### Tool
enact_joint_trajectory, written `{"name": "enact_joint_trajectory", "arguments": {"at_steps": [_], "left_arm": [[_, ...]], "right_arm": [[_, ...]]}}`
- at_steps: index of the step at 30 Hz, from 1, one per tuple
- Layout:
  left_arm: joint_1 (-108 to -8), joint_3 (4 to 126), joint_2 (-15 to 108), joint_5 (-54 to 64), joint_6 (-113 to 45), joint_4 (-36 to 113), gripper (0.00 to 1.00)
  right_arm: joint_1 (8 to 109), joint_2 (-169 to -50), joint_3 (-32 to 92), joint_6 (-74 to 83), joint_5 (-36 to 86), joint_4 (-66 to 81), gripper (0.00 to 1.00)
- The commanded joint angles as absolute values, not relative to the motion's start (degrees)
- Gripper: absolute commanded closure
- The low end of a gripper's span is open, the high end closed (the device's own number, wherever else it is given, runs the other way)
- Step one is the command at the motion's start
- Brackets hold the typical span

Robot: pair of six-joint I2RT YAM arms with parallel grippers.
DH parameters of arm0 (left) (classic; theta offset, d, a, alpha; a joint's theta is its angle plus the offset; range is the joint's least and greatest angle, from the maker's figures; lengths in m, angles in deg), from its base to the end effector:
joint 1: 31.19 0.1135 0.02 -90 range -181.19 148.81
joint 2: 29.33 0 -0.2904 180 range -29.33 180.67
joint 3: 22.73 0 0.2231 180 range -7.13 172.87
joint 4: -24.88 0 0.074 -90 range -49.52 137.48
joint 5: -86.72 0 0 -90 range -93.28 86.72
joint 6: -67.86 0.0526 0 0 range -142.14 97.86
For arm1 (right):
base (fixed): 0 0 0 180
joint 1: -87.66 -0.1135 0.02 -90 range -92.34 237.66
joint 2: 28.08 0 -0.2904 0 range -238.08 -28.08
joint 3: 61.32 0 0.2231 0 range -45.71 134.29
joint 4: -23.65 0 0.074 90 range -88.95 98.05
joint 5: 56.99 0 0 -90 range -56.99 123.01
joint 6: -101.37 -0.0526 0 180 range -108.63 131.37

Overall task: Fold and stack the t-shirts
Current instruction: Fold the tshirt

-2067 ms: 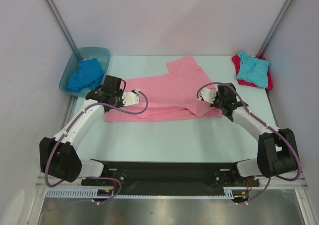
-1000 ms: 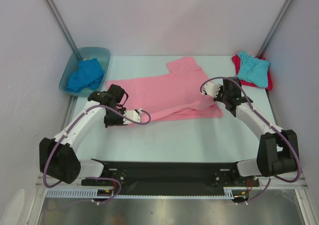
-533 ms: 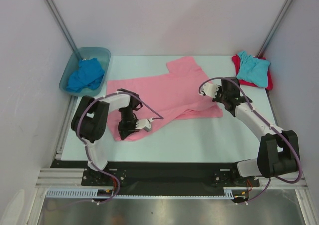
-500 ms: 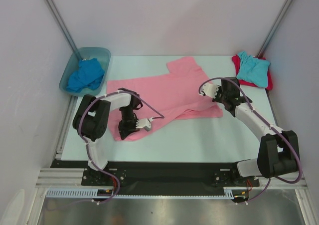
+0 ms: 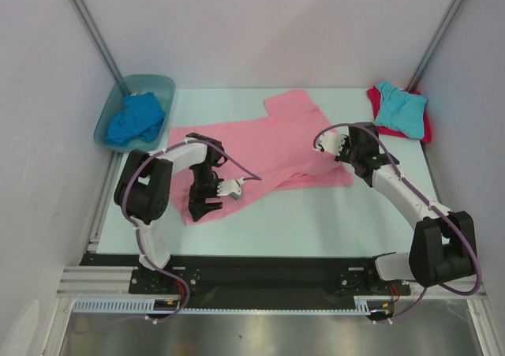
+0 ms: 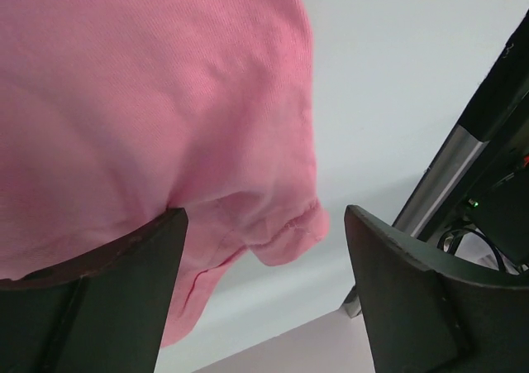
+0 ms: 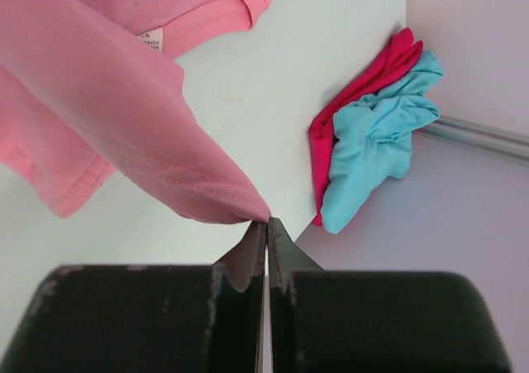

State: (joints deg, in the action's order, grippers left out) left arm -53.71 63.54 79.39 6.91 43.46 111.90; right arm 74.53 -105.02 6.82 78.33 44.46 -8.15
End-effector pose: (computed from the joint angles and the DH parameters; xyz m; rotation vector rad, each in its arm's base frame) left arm 0.2528 -0.1149 0.1848 -1.9583 -2.0866 0.4175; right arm 0.2655 0.0512 0.2806 -1.4379 1.8804 -0.7037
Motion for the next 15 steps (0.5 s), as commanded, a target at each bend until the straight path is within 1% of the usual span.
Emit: {"name": "enact_joint_trajectory", "arguments": {"at_steps": [1, 3, 5, 7, 12, 13, 14, 15], "left_arm": [[-53.43, 64.32, 76.84, 6.39, 45.71, 109.83, 0.16], [-53.34, 64.15, 76.66, 5.86, 45.45, 109.65, 0.17], [-53.34, 64.24, 76.14, 5.07, 44.4, 109.3, 0.21], [-53.34, 64.15, 75.26, 4.8, 43.69, 109.21, 0.21], [-53.51, 59.42, 67.1, 2.62, 41.14, 104.74, 0.21], [-53.51, 58.53, 64.65, 2.0, 40.88, 102.73, 0.21], [-53.51, 57.57, 63.49, 1.47, 39.92, 102.19, 0.18], [-53.51, 56.34, 62.52, 1.38, 40.09, 102.27, 0.12]], "right_arm": [[73.95, -103.93, 7.81, 77.2, 45.76, -6.89, 1.0], [73.95, -104.28, 7.9, 77.46, 45.84, -6.54, 1.0], [73.95, -104.72, 8.07, 77.46, 45.93, -6.27, 1.0], [73.95, -104.81, 8.25, 77.55, 45.85, -6.19, 1.0], [74.21, -105.33, 8.25, 77.64, 45.85, -5.84, 1.0], [74.13, -105.42, 8.25, 77.55, 45.76, -5.83, 1.0], [74.21, -105.42, 8.08, 77.55, 45.76, -5.75, 1.0], [74.13, -105.51, 8.16, 77.46, 45.67, -5.66, 1.0]]}}
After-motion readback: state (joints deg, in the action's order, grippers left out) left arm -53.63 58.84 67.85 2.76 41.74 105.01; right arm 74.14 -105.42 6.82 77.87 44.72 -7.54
